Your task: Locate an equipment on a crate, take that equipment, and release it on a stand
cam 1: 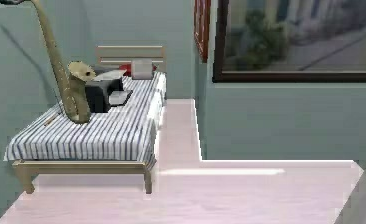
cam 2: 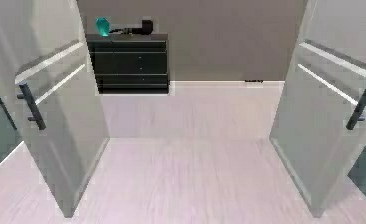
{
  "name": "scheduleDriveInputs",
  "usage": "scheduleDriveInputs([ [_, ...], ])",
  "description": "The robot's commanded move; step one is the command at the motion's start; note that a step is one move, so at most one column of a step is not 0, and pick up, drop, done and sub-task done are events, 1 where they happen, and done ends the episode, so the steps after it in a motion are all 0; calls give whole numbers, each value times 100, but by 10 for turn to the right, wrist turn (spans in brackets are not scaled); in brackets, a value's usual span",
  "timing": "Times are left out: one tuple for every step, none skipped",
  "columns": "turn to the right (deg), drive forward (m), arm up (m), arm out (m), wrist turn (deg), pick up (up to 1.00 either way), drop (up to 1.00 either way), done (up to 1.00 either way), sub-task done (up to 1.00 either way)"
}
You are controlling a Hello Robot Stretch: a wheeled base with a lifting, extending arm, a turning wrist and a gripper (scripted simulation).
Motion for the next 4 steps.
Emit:
scheduleDriveInputs([
  [450, 0, 0, 0, 0, 0, 0, 0, 0],
  [450, 0, 0, 0, 0, 0, 0, 0, 0],
  [120, 0, 0, 0, 0, 0, 0, 0, 0],
  [0, 100, 0, 0, 0, 0, 0, 0, 0],
])
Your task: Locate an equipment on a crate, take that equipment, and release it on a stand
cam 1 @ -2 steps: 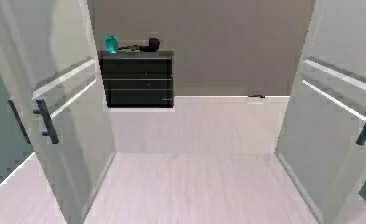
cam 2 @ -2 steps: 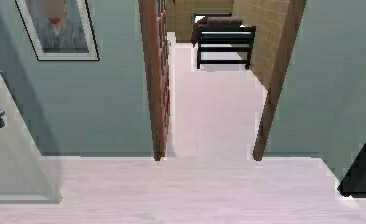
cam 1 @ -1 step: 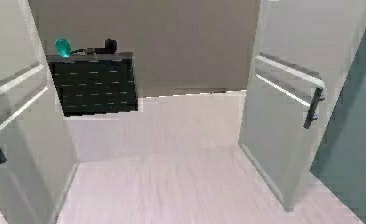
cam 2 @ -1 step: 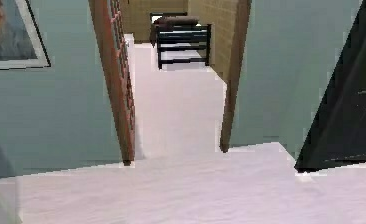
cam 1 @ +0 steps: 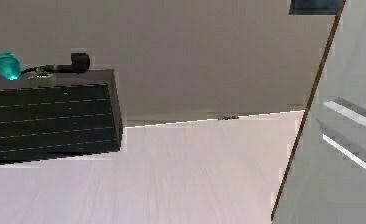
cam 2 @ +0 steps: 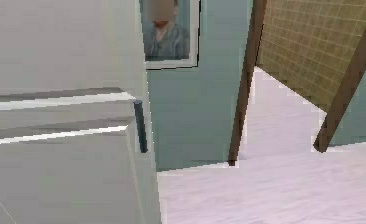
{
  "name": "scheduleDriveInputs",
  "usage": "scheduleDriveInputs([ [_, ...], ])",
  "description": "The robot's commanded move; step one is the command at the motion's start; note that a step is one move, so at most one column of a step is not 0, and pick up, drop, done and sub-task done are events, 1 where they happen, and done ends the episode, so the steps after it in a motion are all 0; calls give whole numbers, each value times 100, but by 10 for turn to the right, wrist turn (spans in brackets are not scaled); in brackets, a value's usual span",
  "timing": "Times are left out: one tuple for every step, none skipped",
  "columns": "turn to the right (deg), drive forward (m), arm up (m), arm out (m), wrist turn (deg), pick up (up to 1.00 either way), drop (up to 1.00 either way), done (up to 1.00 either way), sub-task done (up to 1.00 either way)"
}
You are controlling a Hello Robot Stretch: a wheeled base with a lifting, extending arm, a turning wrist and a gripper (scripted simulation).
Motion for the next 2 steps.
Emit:
scheduleDriveInputs([
  [30, 0, 0, 0, 0, 0, 0, 0, 0],
  [-60, 0, 0, 0, 0, 0, 0, 0, 0],
])
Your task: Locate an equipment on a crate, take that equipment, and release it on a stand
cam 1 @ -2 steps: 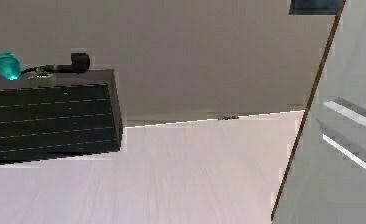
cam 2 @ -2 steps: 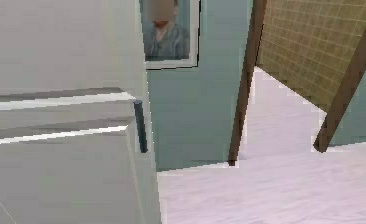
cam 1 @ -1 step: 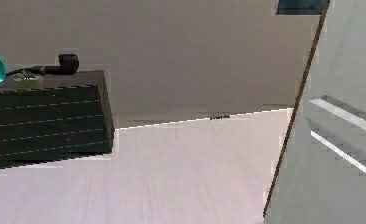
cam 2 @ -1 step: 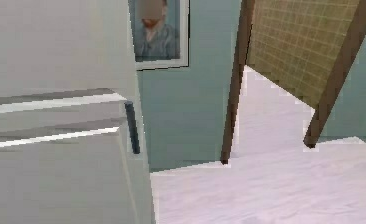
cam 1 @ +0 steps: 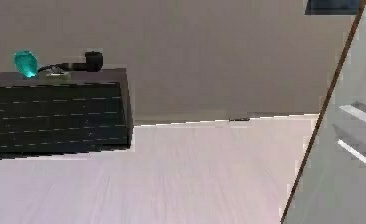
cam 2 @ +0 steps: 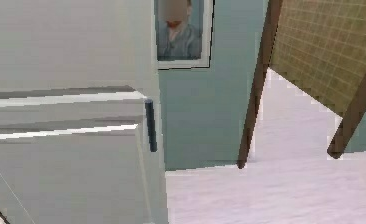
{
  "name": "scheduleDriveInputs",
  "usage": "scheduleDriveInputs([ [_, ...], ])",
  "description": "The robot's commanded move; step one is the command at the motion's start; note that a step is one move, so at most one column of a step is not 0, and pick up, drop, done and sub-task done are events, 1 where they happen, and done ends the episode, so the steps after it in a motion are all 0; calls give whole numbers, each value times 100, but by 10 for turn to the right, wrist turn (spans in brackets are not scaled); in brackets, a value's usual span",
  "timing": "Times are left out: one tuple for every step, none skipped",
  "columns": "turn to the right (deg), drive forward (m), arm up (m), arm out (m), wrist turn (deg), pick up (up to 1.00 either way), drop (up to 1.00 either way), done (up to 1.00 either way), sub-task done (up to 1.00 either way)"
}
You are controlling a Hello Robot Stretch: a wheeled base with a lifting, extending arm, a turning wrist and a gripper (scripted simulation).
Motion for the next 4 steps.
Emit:
scheduleDriveInputs([
  [0, 100, 0, 0, 0, 0, 0, 0, 0],
  [0, 20, 0, 0, 0, 0, 0, 0, 0],
  [450, 0, 0, 0, 0, 0, 0, 0, 0],
  [300, 0, 0, 0, 0, 0, 0, 0, 0],
])
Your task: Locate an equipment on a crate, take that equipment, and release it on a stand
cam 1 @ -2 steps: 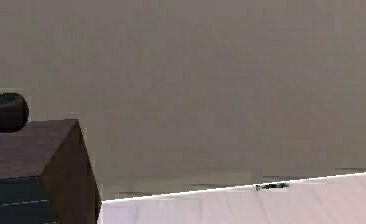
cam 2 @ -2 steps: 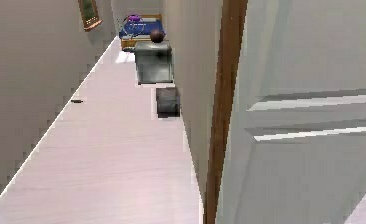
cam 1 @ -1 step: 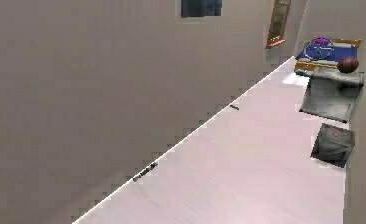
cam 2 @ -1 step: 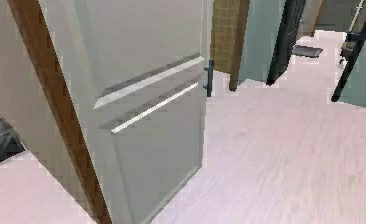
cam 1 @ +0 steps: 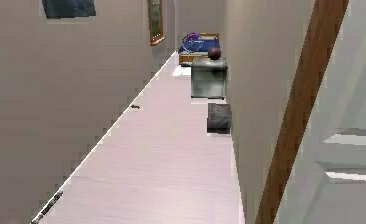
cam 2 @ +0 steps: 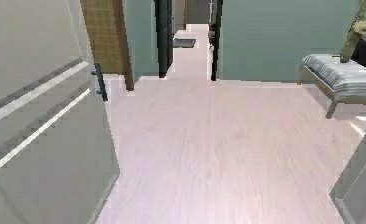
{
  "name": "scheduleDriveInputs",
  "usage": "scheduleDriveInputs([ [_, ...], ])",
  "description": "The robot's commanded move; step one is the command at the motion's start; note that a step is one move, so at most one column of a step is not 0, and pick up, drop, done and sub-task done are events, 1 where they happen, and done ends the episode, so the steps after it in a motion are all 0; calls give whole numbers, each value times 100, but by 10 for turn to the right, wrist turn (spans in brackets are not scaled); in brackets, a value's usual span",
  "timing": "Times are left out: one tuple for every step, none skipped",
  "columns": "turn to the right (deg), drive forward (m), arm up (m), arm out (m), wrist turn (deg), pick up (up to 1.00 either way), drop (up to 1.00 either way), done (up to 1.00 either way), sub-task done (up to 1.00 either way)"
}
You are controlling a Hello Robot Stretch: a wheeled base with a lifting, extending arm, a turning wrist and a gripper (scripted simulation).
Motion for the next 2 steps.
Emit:
scheduleDriveInputs([
  [0, 10, 0, 0, 0, 0, 0, 0, 0],
  [-210, 0, 0, 0, 0, 0, 0, 0, 0],
])
